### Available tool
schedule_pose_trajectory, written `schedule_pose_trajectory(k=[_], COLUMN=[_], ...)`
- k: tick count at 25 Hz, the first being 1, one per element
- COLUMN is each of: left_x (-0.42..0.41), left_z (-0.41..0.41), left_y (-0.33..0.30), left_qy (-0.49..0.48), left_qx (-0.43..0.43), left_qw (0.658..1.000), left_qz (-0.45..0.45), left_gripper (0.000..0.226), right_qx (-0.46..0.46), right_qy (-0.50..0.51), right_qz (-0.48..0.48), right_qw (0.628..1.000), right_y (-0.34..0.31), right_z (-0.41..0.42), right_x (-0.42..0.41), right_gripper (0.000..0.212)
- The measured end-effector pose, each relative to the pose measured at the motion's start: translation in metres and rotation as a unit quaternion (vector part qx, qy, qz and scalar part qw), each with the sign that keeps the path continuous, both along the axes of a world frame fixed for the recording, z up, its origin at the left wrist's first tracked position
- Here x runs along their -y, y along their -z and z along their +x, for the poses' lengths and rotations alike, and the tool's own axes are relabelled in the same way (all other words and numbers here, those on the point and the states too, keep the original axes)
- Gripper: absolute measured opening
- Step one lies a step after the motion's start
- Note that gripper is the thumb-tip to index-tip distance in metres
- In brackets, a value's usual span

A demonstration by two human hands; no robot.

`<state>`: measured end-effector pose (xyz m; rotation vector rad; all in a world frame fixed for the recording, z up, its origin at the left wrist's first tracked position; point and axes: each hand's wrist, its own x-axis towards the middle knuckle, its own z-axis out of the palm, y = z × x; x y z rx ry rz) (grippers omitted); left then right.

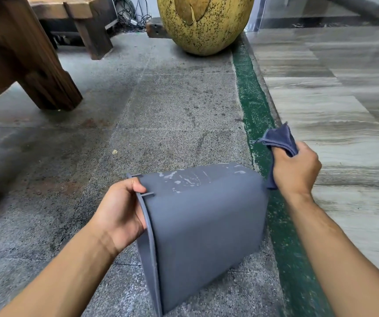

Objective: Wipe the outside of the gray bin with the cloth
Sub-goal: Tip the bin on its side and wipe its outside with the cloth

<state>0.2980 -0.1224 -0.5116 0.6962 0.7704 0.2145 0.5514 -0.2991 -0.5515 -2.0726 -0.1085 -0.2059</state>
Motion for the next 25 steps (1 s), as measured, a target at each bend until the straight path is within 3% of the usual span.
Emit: schedule_pose_trajectory(k=[3, 6, 8, 11, 18, 25], left_x=[0.009, 0.014, 0.012, 0.012, 0.016, 0.017], left_z=[0.004, 0.005, 0.003, 0.002, 0.003, 0.001], left_y=[-0.005, -0.005, -0.004, -0.006, -0.007, 0.000], left_qy=[-0.003, -0.008, -0.006, 0.013, 0.043, 0.038], left_qx=[0.017, 0.006, -0.006, 0.001, 0.041, 0.050], left_qw=[1.000, 0.999, 0.997, 0.995, 0.992, 0.996], left_qz=[0.012, 0.047, 0.076, 0.098, 0.110, 0.063], left_gripper=[0.055, 0.060, 0.068, 0.070, 0.058, 0.056], right_qx=[0.004, 0.013, 0.050, 0.081, 0.078, 0.086], right_qy=[-0.123, -0.288, -0.337, -0.354, -0.360, -0.371], right_qz=[0.000, -0.040, -0.078, -0.074, -0.113, -0.153], right_qw=[0.992, 0.957, 0.937, 0.929, 0.923, 0.912], right_y=[-0.033, -0.047, -0.047, -0.046, -0.040, -0.028], right_z=[-0.038, -0.092, -0.120, -0.144, -0.151, -0.153], right_x=[-0.018, -0.040, -0.053, -0.070, -0.084, -0.085], right_gripper=[0.024, 0.019, 0.018, 0.013, 0.024, 0.027])
